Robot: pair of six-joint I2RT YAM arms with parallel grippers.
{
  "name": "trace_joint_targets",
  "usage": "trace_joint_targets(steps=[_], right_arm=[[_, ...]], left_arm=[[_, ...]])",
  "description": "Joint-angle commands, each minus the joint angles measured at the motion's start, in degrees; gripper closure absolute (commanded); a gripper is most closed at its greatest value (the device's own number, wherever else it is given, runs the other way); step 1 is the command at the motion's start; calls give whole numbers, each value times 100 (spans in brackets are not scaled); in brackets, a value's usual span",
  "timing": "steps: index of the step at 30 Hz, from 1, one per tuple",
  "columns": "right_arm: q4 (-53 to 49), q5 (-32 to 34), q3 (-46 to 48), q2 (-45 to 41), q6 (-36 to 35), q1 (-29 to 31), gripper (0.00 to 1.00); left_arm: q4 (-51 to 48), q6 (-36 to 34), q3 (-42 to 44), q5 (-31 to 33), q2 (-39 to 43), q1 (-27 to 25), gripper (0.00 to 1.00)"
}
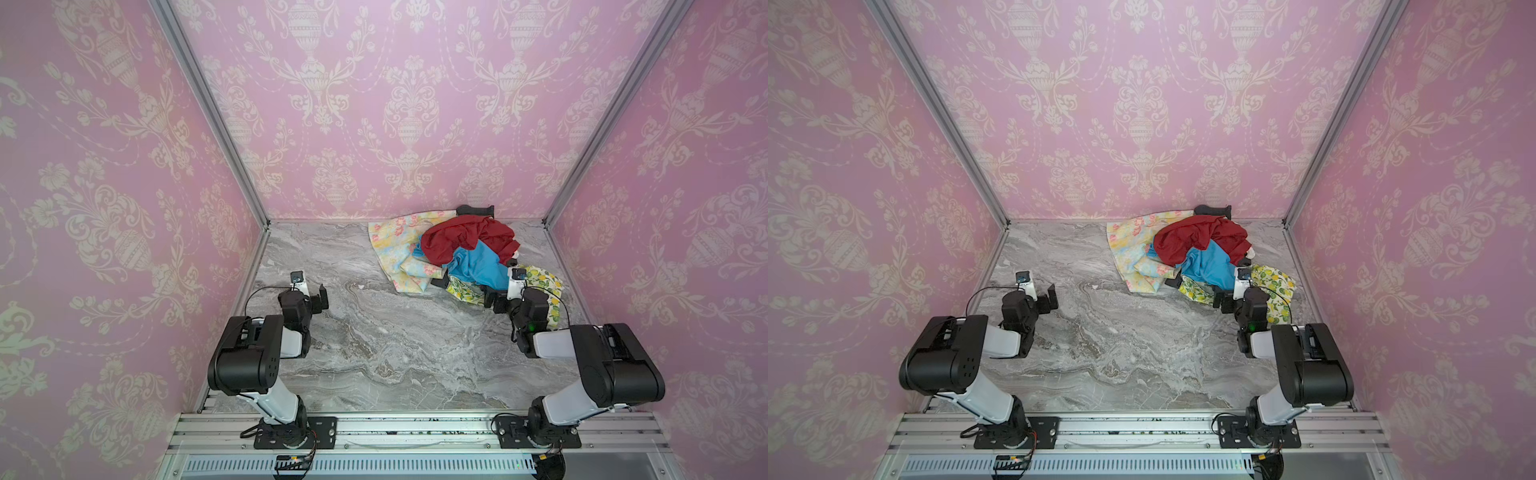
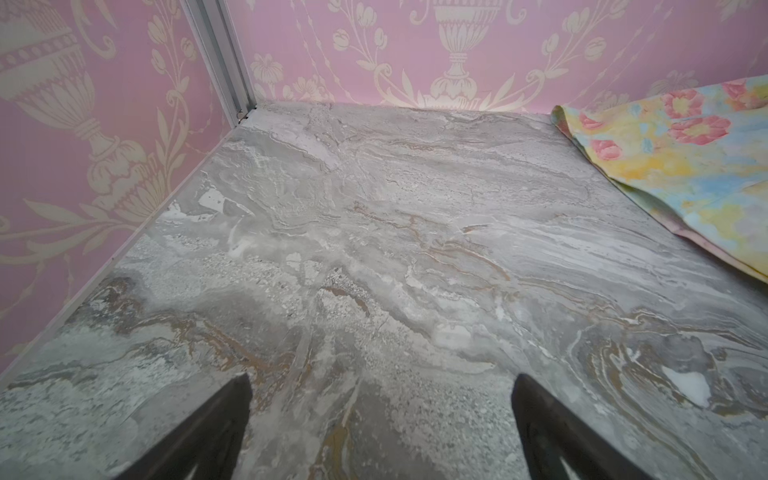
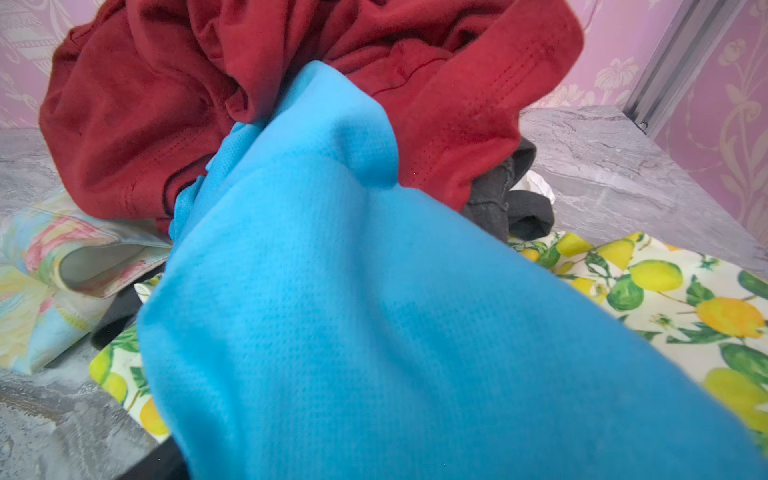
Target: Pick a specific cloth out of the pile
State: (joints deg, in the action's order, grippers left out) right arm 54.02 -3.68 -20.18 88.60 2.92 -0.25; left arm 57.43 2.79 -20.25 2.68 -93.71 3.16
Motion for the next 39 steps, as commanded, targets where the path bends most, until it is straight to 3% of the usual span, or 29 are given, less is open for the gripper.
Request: trace_joint_targets(steps=[1,39], right_arm=[[38,-65,-70,3,-90,9,0],[18,-35,-78,8,-81,0,0]], left_arm=[[-4,-120,-31,-116,11,-35,1],[-50,-112,-67,119,3,-105,1]])
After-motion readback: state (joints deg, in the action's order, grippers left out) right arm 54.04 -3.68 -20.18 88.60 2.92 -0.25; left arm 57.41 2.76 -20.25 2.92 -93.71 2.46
